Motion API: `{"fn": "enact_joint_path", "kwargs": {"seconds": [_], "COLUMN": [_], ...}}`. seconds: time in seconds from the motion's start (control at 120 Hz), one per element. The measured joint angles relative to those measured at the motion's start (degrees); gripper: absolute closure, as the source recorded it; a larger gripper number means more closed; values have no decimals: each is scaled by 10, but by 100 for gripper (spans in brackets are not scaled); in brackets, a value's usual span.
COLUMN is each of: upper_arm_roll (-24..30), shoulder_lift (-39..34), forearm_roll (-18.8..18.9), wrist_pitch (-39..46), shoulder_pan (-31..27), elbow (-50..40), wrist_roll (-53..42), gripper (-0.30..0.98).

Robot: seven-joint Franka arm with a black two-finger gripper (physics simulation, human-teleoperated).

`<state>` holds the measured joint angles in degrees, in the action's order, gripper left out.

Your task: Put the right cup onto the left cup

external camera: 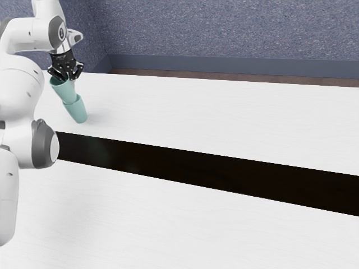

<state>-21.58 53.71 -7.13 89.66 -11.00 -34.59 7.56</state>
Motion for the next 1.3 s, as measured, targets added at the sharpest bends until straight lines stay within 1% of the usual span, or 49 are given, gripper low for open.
{"fn": "enact_joint_path", "kwargs": {"seconds": [0.383, 0.742, 1.033, 1.2, 1.3], "upper_arm_roll": [-1, -1, -1, -1, -1], "shoulder_lift": [44, 69, 80, 81, 81], "forearm_roll": [-15, -26, -34, -40, -41], "wrist_pitch": [-16, -19, -15, -14, -13], "shoulder_pan": [-22, -33, -33, -33, -33], "elbow": [70, 105, 110, 112, 112], "wrist_roll": [-11, -17, -20, -21, -21], "gripper": [78, 78, 78, 42, 27]}}
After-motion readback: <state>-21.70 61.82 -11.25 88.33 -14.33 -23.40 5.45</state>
